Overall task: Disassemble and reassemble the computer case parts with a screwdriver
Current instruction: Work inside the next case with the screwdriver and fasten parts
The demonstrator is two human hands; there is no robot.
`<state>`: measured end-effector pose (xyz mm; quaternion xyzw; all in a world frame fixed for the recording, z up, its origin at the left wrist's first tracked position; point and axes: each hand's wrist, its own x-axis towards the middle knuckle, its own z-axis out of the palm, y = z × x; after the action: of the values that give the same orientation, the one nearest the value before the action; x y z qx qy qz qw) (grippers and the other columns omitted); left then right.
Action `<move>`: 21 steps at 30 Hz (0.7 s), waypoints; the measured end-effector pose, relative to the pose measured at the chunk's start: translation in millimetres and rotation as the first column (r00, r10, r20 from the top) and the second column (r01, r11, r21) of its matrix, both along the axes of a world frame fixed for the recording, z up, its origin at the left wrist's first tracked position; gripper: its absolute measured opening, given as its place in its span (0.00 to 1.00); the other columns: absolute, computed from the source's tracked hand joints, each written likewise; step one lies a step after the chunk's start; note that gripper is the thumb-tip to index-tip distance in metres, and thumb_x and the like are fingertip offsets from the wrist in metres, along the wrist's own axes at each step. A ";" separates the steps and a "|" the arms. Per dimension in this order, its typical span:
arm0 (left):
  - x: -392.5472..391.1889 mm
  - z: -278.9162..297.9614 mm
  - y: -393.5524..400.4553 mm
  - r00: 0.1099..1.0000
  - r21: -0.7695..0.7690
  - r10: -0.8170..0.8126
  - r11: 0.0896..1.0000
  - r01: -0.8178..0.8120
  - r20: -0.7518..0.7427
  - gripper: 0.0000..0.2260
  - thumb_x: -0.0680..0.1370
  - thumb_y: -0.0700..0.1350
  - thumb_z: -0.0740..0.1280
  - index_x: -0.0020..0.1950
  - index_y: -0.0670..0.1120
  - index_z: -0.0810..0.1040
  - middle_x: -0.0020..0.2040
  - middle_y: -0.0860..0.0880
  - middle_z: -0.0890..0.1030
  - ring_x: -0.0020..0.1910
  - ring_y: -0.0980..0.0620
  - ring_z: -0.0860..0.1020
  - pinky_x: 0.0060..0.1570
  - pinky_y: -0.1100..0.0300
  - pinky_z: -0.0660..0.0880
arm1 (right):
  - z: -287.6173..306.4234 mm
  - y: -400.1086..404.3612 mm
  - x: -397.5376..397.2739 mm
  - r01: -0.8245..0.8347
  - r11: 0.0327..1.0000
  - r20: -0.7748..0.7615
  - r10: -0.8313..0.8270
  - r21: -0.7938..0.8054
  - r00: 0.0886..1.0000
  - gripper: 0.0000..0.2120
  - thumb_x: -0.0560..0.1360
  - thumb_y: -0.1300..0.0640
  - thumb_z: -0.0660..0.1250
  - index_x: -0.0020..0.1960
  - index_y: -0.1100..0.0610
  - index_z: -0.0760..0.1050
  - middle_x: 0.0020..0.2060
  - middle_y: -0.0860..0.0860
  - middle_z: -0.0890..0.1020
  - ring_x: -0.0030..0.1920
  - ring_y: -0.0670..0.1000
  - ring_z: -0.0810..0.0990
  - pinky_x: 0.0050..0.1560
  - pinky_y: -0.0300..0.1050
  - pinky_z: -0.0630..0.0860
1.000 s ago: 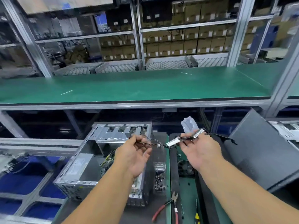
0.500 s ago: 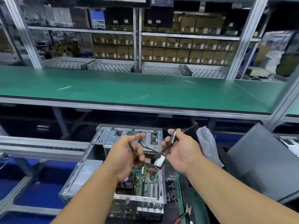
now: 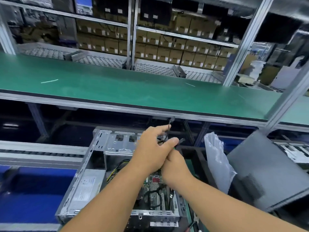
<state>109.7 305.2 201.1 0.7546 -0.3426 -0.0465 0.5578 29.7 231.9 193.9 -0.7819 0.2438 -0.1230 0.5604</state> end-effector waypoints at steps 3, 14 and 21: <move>-1.8 3.8 -9.8 0.997 -0.096 -0.026 0.995 0.019 -0.069 0.08 0.80 0.53 0.66 0.46 0.55 0.84 0.43 0.59 0.83 0.45 0.62 0.80 0.43 0.66 0.74 | -14.4 2.4 -3.2 0.016 0.989 -0.047 -0.023 -0.146 0.999 0.14 0.85 0.67 0.52 0.44 0.59 0.71 0.32 0.53 0.72 0.33 0.48 0.68 0.29 0.38 0.67; 13.7 -2.0 8.3 0.730 -0.518 -0.333 0.855 -0.033 -0.596 0.15 0.82 0.40 0.54 0.51 0.42 0.81 0.32 0.48 0.59 0.30 0.50 0.57 0.33 0.56 0.59 | -37.9 -30.1 -11.3 0.035 0.707 0.026 -0.075 0.706 0.997 0.16 0.74 0.59 0.66 0.62 0.56 0.75 0.35 0.52 0.78 0.35 0.52 0.78 0.38 0.48 0.68; 41.7 -24.4 28.9 0.830 -0.246 -0.124 0.969 -0.016 -0.544 0.12 0.81 0.48 0.56 0.46 0.46 0.77 0.32 0.49 0.63 0.32 0.50 0.59 0.37 0.53 0.60 | -29.3 -77.0 1.9 0.462 0.637 0.043 -0.614 0.617 0.788 0.09 0.81 0.58 0.57 0.47 0.56 0.75 0.31 0.53 0.74 0.31 0.53 0.74 0.36 0.48 0.80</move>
<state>151.4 334.1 176.7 0.6254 -0.1903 -0.2378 0.7184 31.5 154.8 164.6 -0.4426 0.4200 -0.3028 0.7321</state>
